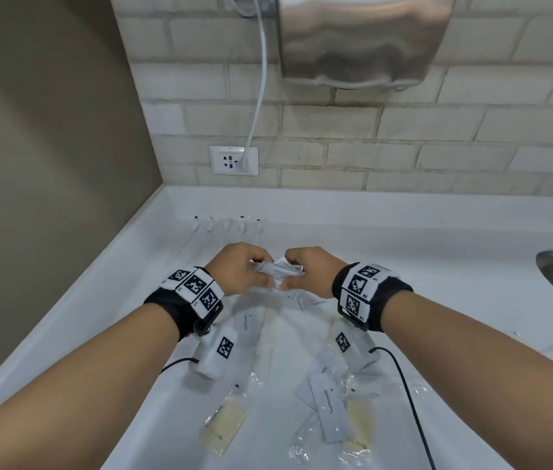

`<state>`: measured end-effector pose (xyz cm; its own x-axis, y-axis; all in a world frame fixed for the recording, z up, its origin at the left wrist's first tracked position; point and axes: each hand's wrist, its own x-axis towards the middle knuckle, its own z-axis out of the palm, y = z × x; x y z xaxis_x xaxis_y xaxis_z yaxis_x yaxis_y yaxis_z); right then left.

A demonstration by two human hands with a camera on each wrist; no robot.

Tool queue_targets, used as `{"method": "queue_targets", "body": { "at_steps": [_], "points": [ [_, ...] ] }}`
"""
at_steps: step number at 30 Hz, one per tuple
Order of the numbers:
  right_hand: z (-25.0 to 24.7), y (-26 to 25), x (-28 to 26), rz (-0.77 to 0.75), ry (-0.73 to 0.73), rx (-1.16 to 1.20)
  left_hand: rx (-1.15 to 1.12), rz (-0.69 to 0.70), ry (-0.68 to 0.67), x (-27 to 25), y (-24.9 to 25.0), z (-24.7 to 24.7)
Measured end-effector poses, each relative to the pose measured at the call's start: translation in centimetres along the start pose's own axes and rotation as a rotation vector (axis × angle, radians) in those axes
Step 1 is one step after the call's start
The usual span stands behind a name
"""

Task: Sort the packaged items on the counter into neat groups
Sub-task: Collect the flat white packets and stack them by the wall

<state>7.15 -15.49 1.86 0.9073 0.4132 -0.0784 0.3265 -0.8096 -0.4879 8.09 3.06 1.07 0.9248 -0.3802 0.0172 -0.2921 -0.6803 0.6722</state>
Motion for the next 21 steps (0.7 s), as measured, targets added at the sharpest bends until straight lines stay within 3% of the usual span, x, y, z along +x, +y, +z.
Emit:
{"method": "queue_targets", "body": {
  "at_steps": [6, 10, 14, 21],
  "points": [
    [-0.1, -0.3, 2.7, 0.109, -0.096, -0.205, 0.079, 0.06, -0.045, 1.6, -1.4, 1.8],
    [-0.1, -0.1, 4.1, 0.129, -0.065, -0.159, 0.045, 0.136, -0.022, 2.9, -2.3, 2.0],
    [0.8, 0.2, 5.2, 0.147, -0.089, -0.107, 0.179, 0.232, -0.037, 3.4, -4.0, 2.2],
    [2.1, 1.4, 6.3, 0.074, -0.115, -0.157, 0.196, 0.296, -0.003, 3.6, -5.6, 2.1]
  ]
}}
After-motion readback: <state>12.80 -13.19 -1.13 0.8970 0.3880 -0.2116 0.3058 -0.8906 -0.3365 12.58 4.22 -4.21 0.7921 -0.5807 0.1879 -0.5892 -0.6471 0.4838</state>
